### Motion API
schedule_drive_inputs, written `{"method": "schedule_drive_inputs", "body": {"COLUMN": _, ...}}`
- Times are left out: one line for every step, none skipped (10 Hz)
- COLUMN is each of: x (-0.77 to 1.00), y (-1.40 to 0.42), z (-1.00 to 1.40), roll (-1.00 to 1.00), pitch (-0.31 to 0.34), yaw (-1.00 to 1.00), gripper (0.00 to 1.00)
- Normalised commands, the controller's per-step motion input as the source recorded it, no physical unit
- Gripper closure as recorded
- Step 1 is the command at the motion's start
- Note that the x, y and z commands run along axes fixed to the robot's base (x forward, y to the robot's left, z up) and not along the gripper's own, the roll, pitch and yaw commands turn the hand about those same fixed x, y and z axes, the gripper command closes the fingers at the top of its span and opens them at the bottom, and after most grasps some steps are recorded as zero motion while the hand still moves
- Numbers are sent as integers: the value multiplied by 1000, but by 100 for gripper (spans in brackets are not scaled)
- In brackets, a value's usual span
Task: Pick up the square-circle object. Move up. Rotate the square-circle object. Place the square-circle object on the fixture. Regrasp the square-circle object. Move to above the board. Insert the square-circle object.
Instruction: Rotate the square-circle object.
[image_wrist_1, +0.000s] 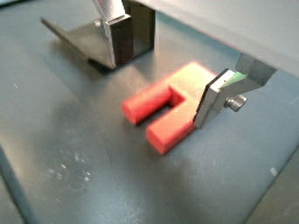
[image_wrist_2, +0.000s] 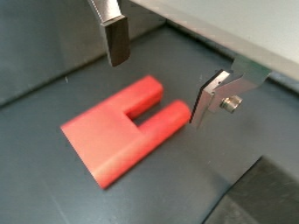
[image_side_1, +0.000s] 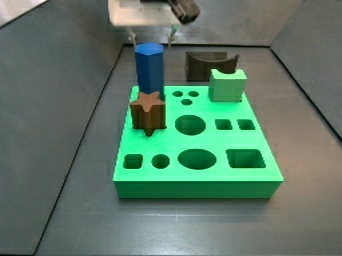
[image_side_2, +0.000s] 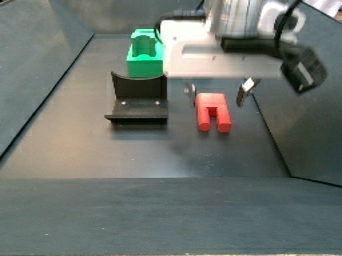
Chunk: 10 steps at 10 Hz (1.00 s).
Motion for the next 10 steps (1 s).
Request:
{"method": "schedule_drive_inputs", "body": {"x": -22, "y": -1, "z": 1000, "roll": -6, "pitch": 63, "yaw": 6, "gripper": 0}}
{"method": "schedule_drive_inputs", "body": {"x": -26, "y": -1, "z": 977, "roll": -2, "pitch": 59, "yaw": 7, "gripper": 0}}
{"method": "schedule_drive_inputs", "body": {"x": -24, "y": -1, "z": 869, "roll": 0, "pitch": 57, "yaw": 8, "gripper": 0}}
{"method": "schedule_drive_inputs", "body": {"x": -22, "y": 0, "z": 591, "roll": 4, "pitch": 60, "yaw": 8, "gripper": 0}}
{"method": "schedule_drive_inputs", "body": {"x": 0, "y": 0, "z": 0, "roll": 0, "pitch": 0, "yaw": 1000, "gripper": 0}}
{"method": "schedule_drive_inputs", "body": {"x": 0, "y": -3, "z": -222, "roll": 0, "pitch": 1, "yaw": 1000, "gripper": 0}}
{"method": "schedule_drive_inputs", "body": {"x": 39, "y": 5, "z": -290, "roll": 1, "pitch": 0, "yaw": 1000, "gripper": 0}}
{"method": "schedule_drive_inputs", "body": {"x": 43, "y": 4, "z": -206, "roll": 1, "pitch": -1, "yaw": 1000, "gripper": 0}}
{"method": "schedule_drive_inputs", "body": {"x": 37, "y": 2, "z": -138, "roll": 0, "pitch": 0, "yaw": 1000, "gripper": 0}}
{"method": "schedule_drive_inputs", "body": {"x": 26, "y": -1, "z": -65, "roll": 0, "pitch": 0, "yaw": 1000, "gripper": 0}}
